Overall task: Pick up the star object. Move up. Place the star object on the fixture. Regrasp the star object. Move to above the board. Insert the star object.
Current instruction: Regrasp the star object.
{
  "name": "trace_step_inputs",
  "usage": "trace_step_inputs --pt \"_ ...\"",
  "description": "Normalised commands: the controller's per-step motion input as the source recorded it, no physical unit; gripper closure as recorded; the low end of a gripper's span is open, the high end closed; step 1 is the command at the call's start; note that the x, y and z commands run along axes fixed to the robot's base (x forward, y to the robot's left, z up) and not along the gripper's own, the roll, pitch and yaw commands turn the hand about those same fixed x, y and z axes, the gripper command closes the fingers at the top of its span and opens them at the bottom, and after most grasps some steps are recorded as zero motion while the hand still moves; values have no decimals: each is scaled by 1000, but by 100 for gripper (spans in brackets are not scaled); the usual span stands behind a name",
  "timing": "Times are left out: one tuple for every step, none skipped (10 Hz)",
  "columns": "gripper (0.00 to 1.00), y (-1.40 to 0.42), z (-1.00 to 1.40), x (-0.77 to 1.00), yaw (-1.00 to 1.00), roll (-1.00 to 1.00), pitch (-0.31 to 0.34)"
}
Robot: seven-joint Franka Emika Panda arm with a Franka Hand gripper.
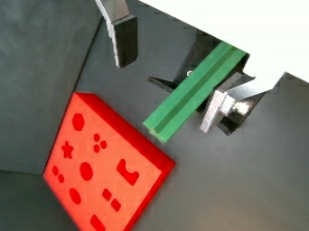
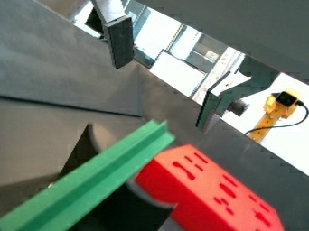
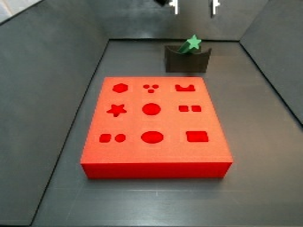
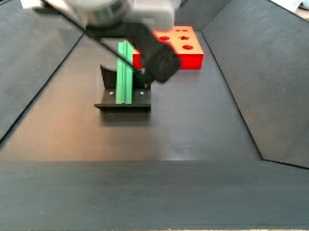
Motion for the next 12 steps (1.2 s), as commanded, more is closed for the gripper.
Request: trace_step_inputs --pt "0 -1000 985 2 33 1000 73" --pt "0 -1000 892 14 31 1000 74" --pt "0 -1000 872 -21 30 1000 64" --pt "0 -1000 828 -57 29 1000 58" --pt "0 -902 671 -68 28 1000 53" --pt "0 -717 444 -53 27 1000 51" --pt "0 -458 140 -29 27 1000 50" --pt "0 -261 53 -11 27 1000 48" --pt "0 -40 60 -19 27 1000 48" --pt "0 -29 45 -21 27 1000 47" --pt "0 -43 15 -10 27 1000 43" --pt "0 -36 14 -8 27 1000 41"
